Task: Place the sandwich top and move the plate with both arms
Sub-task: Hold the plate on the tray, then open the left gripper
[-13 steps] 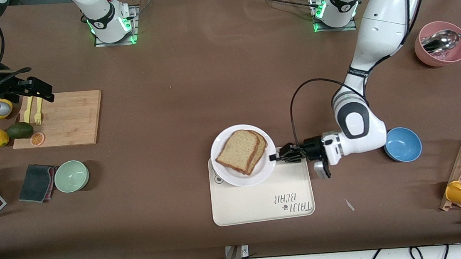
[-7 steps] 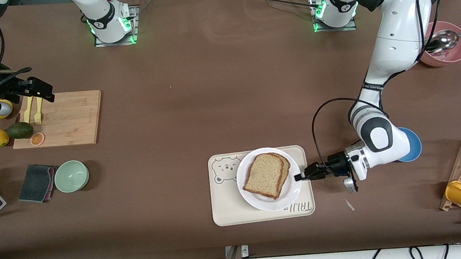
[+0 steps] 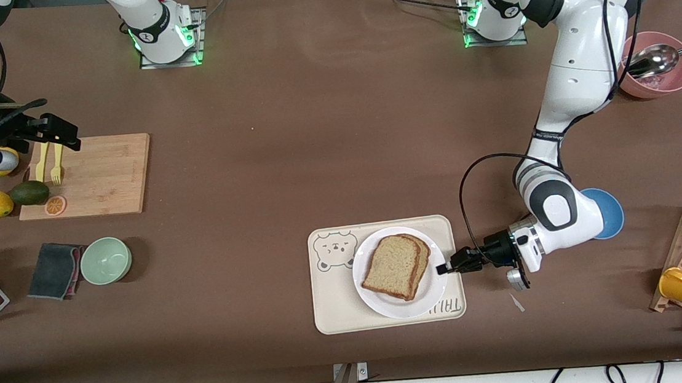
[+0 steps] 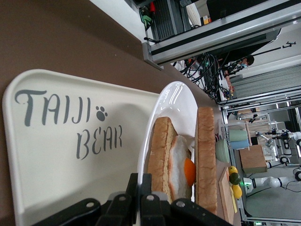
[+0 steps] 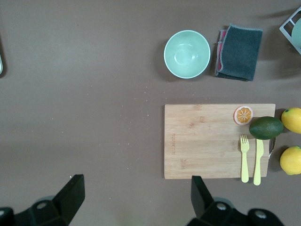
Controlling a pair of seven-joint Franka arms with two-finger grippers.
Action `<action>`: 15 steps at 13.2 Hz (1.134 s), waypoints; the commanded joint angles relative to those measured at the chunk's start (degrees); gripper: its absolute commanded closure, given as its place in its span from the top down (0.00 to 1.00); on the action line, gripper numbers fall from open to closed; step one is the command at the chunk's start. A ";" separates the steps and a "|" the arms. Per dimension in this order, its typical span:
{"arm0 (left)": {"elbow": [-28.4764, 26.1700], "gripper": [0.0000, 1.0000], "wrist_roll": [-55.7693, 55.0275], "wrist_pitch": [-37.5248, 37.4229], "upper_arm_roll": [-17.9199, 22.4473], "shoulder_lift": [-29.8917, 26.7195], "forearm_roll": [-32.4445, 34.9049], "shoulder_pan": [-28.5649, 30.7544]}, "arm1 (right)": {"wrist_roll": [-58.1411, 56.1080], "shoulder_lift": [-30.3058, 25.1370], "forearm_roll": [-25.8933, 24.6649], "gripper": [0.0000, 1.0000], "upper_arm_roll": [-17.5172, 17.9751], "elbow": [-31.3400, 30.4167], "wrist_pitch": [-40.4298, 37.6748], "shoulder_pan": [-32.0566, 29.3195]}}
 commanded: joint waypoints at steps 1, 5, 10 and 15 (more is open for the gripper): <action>2.67 0.00 0.28 0.77 0.73 2.19 -2.54 -1.91 | -0.69 0.04 -0.60 1.00 0.27 0.72 -0.74 -0.33; 3.81 0.00 -0.07 1.22 0.73 3.86 -2.80 -2.71 | -0.77 -0.13 -0.69 1.00 0.27 0.72 -0.83 -0.33; 4.34 0.00 0.28 1.31 0.73 4.83 -2.71 -3.15 | -1.21 -0.13 -0.60 1.00 0.09 0.72 -1.17 -0.41; 4.34 0.70 0.19 1.31 0.73 4.92 -2.63 -3.15 | -1.12 -0.13 -0.60 1.00 0.09 0.72 -1.35 -0.41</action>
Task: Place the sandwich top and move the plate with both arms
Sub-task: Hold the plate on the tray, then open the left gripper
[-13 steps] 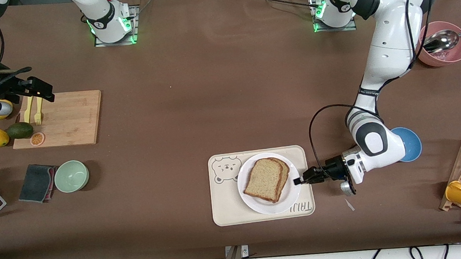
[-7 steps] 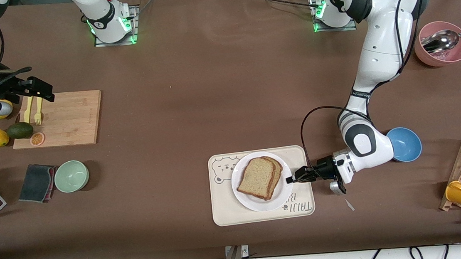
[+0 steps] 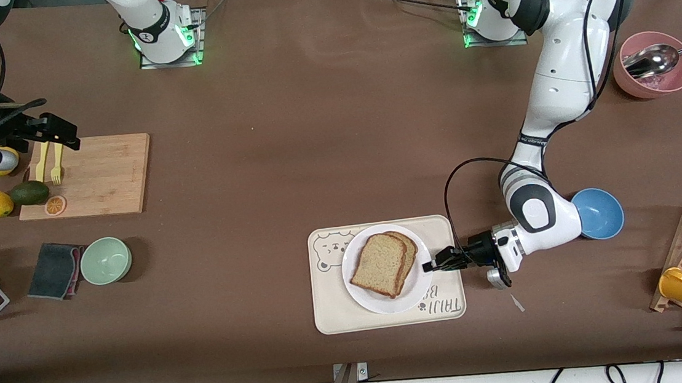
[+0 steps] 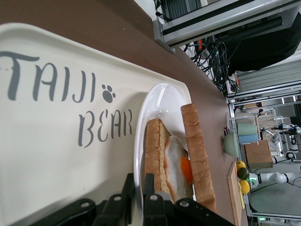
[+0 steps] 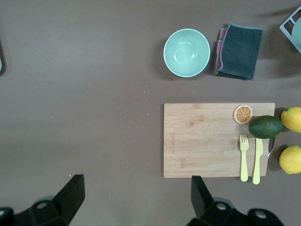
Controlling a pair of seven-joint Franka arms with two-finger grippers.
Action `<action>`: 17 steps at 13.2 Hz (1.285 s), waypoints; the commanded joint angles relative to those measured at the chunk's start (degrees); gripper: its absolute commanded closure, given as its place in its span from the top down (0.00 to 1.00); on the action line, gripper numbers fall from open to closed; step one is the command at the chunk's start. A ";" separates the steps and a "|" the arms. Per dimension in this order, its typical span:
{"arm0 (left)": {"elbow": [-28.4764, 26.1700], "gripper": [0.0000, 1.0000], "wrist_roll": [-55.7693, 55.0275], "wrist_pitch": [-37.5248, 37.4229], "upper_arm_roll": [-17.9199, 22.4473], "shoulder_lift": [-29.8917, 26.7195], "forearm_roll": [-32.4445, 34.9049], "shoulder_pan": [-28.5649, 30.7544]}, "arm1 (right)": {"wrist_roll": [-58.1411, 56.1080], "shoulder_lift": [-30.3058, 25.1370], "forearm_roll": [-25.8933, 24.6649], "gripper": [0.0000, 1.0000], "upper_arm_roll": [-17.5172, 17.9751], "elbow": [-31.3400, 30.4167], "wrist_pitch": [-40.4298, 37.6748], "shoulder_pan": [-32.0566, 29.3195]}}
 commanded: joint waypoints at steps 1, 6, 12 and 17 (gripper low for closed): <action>2.12 0.72 0.39 -0.36 0.73 1.56 -1.95 -0.77 | -0.91 -0.13 -0.59 1.00 0.13 0.72 -1.09 -0.40; 1.94 0.80 -0.39 -0.36 0.91 0.94 1.55 -1.21 | -1.17 -0.13 -0.94 1.00 0.05 0.89 -1.36 -0.40; 2.11 0.79 -6.00 -0.71 0.91 -1.34 10.25 -0.16 | -1.08 -0.13 -0.94 1.00 0.05 0.89 -1.36 -0.40; 1.94 0.80 -13.39 -1.68 0.91 -6.60 23.95 1.86 | -1.08 -0.22 -0.86 1.00 0.05 0.89 -1.36 -0.40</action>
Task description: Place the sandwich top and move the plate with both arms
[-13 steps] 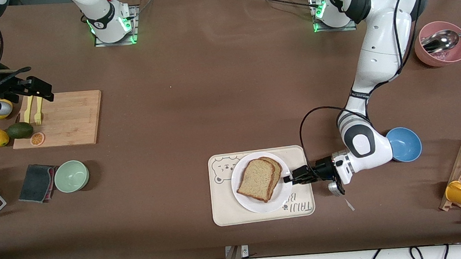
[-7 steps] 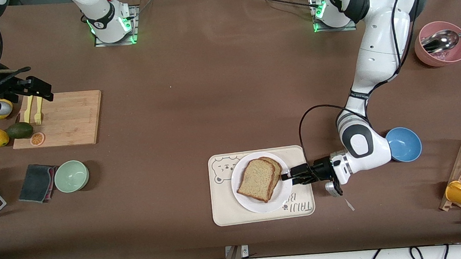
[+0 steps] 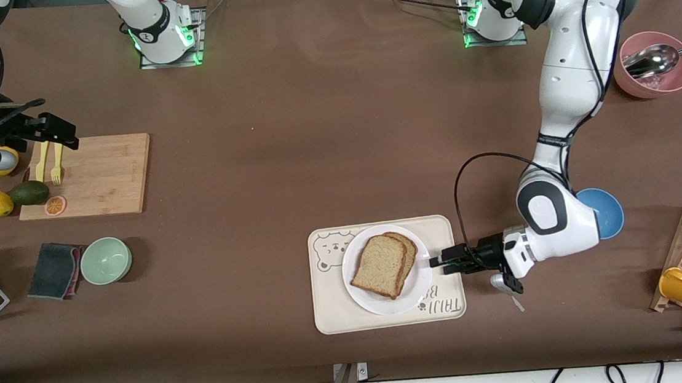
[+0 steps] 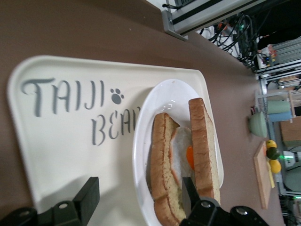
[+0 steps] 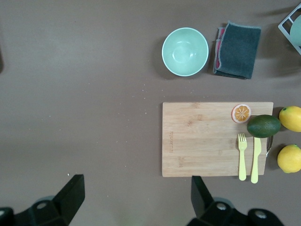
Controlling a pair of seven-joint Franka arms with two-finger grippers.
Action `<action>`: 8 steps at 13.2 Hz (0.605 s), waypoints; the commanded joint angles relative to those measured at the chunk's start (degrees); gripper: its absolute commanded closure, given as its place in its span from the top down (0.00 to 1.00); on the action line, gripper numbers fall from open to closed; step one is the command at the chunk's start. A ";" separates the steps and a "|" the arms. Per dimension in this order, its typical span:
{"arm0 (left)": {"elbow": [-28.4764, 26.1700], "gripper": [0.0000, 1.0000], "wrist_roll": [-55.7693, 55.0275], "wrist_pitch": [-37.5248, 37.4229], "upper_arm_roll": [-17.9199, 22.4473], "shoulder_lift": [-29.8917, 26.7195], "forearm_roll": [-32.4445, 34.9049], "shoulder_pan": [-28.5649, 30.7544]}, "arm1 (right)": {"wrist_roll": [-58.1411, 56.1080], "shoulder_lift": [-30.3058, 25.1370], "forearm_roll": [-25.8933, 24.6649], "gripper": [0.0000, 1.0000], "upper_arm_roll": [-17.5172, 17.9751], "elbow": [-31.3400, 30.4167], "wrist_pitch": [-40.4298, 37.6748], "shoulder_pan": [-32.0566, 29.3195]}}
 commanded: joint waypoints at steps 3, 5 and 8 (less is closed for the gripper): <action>-1.04 1.00 -6.67 -4.77 0.19 -7.42 17.54 2.11 | -0.96 -0.04 0.27 1.00 -1.24 0.87 -1.02 -0.52; -1.04 1.00 -12.28 -8.98 0.27 -10.40 24.49 2.65 | -0.96 -0.12 0.27 1.00 -1.24 0.87 -1.11 -0.52; -1.30 1.00 -21.33 -15.31 0.19 -16.55 39.15 2.47 | -0.87 -0.38 0.27 1.00 -1.15 0.87 -1.11 -0.52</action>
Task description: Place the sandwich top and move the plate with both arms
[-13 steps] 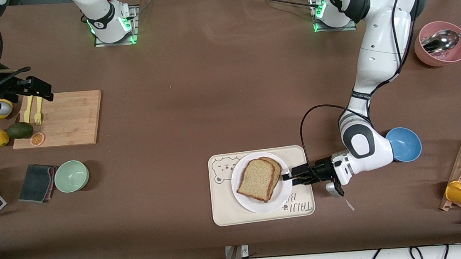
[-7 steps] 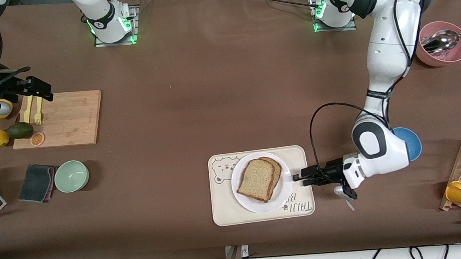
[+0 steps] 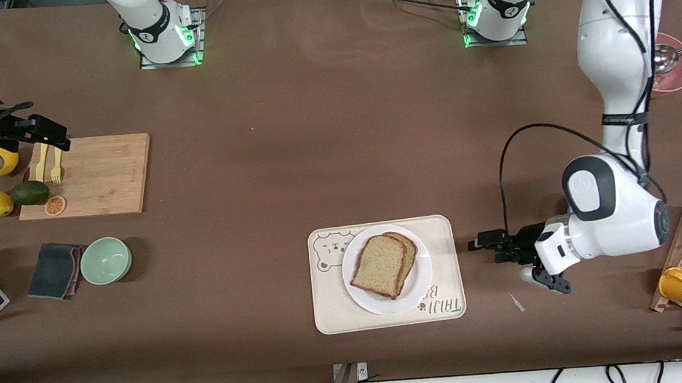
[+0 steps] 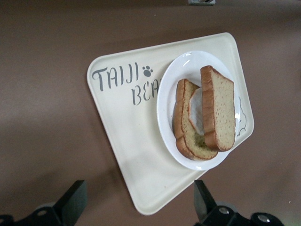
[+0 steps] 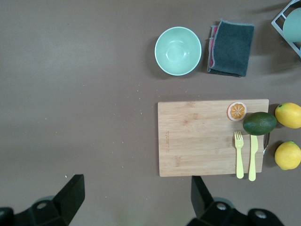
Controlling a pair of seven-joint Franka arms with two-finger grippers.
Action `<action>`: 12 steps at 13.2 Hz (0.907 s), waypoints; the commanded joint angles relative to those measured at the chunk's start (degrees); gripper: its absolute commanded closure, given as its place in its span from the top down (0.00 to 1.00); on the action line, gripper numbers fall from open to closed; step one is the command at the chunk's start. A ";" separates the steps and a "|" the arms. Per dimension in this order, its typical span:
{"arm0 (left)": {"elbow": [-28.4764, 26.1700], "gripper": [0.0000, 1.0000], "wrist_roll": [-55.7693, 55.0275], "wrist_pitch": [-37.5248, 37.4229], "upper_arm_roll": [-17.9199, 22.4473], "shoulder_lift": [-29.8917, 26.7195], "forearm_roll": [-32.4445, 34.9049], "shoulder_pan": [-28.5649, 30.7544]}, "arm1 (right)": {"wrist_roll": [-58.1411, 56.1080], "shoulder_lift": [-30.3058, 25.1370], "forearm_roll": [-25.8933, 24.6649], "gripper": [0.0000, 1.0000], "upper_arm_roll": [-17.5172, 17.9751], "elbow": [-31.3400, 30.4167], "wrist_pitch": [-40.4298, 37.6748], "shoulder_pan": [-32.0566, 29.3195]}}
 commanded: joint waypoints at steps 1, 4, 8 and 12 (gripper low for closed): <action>-1.65 1.00 -8.08 -5.95 -0.02 -6.99 13.26 -0.87 | -0.77 -0.38 0.25 1.00 0.38 0.91 -0.98 -0.30; -1.74 1.00 -14.86 -14.82 -0.46 -13.05 22.44 -2.72 | -0.86 -0.30 0.34 1.00 0.46 1.18 -0.89 -0.30; -1.21 1.00 -16.73 -26.42 -0.81 -20.27 30.36 -4.22 | -0.60 -0.03 0.25 1.00 0.55 1.97 -0.98 -0.30; -1.83 1.00 -16.03 -26.54 -0.37 -25.55 31.34 -3.18 | 0.28 0.05 0.42 1.00 0.55 3.29 -1.07 -0.21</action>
